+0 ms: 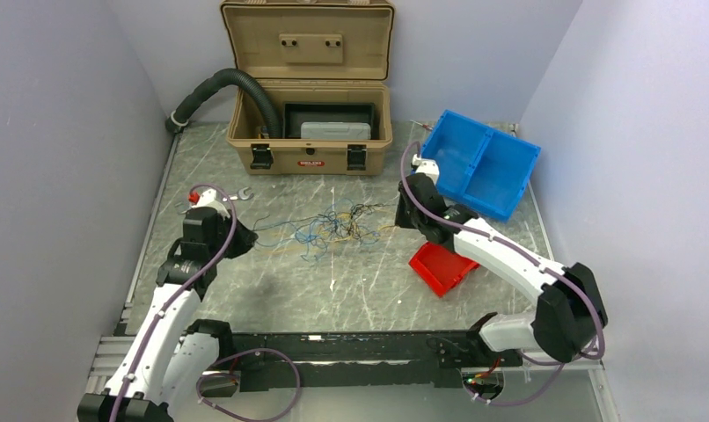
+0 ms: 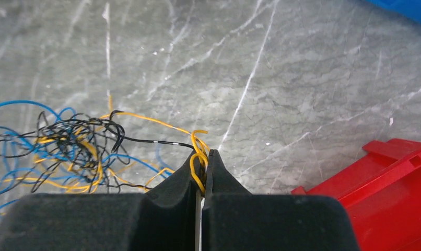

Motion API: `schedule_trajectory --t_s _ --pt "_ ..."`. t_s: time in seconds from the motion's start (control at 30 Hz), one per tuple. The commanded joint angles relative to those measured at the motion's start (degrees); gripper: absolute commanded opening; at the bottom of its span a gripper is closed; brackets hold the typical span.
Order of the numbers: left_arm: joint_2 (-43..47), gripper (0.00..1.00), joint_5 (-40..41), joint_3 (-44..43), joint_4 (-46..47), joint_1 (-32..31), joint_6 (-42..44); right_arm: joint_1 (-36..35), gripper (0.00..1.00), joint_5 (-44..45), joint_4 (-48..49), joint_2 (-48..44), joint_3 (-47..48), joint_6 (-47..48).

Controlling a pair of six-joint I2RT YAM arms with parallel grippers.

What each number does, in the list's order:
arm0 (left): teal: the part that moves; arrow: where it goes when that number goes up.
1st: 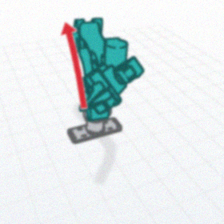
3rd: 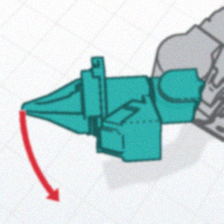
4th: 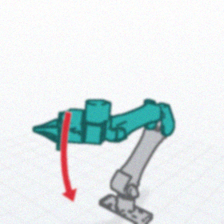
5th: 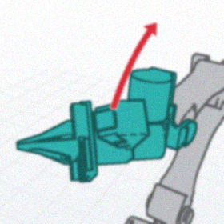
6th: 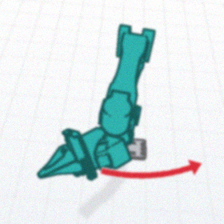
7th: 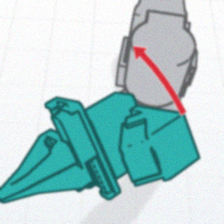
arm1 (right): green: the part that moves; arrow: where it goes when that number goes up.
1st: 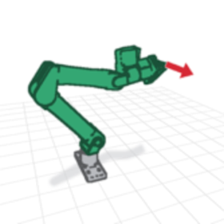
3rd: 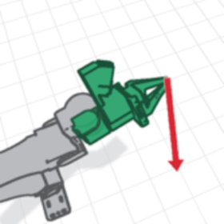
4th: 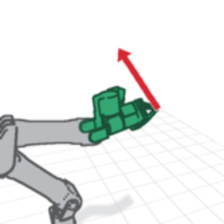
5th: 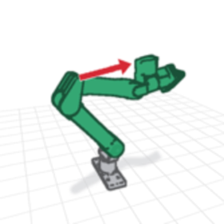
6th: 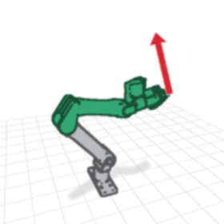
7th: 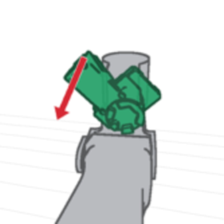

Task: Untangle the cables
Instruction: Untie the cable.

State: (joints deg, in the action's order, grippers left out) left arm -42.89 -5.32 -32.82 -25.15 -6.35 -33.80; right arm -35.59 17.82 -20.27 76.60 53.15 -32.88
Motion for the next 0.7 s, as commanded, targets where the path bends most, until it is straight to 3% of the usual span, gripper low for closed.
schedule_trajectory --t_s 0.0,0.03,0.1,0.13,0.33,0.5,0.67 --pt "0.31 0.17 -7.76 -1.61 5.29 0.25 3.28 0.44 0.0 -0.76 1.4 -3.7 1.95 3.46" --pt "-0.06 0.31 -8.87 -1.55 5.82 0.04 3.62 0.48 0.0 -1.46 1.42 -4.08 2.46 3.89" --pt "-0.89 0.81 -9.37 -2.09 6.1 -1.33 3.89 0.41 0.0 -3.82 1.86 -4.77 3.06 5.13" --pt "-1.35 0.97 -8.36 -2.83 5.79 -3.0 4.27 0.43 0.0 -5.21 2.38 -5.13 3.24 5.86" --pt "-4.03 1.0 -3.19 -5.97 11.77 -17.27 8.2 0.4 0.0 -14.0 4.46 -7.03 5.68 11.0" --pt "-8.15 0.99 -7.83 -3.63 26.4 -23.32 12.42 0.43 0.0 -16.67 0.94 -7.13 10.65 12.64" --pt "-14.8 0.99 -6.74 -5.71 33.6 -27.38 17.18 0.44 0.0 -22.57 -1.24 -7.02 15.61 14.5"
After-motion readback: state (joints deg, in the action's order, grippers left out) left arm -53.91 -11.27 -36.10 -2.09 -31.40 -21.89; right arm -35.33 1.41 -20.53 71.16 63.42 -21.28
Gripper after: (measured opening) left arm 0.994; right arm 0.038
